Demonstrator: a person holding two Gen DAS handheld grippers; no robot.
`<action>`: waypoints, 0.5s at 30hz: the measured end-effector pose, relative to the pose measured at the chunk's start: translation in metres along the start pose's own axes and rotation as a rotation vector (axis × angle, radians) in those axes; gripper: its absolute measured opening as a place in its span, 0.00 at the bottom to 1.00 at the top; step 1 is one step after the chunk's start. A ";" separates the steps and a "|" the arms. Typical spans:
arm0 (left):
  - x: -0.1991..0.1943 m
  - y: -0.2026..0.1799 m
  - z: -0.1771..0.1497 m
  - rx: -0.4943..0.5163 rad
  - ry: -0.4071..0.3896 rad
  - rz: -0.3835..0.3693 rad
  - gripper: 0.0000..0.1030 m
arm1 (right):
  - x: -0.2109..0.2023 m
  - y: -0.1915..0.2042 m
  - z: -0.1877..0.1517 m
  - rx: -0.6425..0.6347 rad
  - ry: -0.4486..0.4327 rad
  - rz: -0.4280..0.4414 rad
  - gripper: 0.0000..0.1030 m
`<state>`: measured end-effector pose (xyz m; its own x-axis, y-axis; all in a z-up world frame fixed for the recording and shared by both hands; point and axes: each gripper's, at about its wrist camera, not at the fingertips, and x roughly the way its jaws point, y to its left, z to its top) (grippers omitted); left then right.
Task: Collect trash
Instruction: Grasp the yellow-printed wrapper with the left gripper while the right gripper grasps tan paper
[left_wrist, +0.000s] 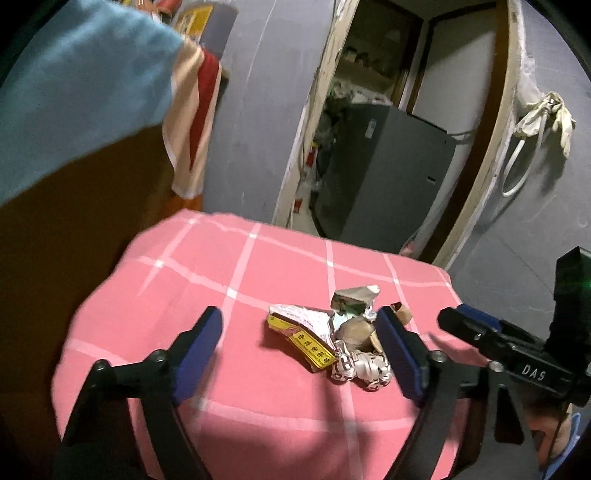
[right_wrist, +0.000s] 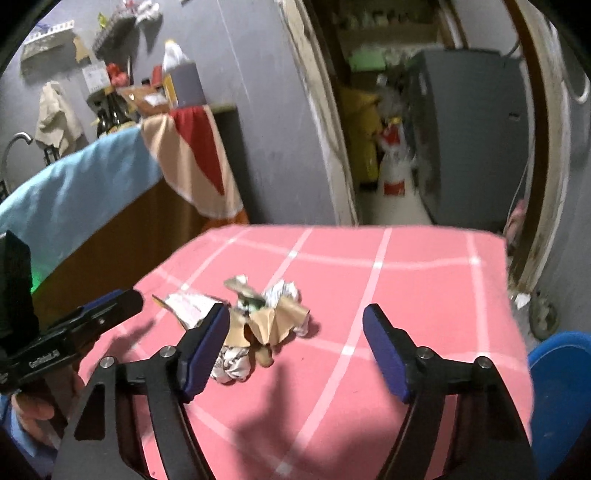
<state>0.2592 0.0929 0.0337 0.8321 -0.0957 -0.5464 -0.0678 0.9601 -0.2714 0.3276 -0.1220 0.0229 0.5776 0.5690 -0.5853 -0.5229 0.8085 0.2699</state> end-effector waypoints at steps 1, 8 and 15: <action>0.004 0.002 0.000 -0.013 0.016 -0.006 0.67 | 0.005 0.000 0.001 0.005 0.021 0.012 0.68; 0.020 0.017 0.003 -0.109 0.080 -0.045 0.51 | 0.036 0.010 0.002 -0.017 0.114 0.040 0.63; 0.025 0.022 -0.002 -0.176 0.137 -0.091 0.38 | 0.055 0.021 0.000 -0.056 0.175 0.052 0.44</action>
<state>0.2775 0.1111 0.0130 0.7576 -0.2258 -0.6124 -0.1011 0.8863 -0.4519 0.3479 -0.0743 -0.0038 0.4335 0.5712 -0.6970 -0.5863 0.7661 0.2633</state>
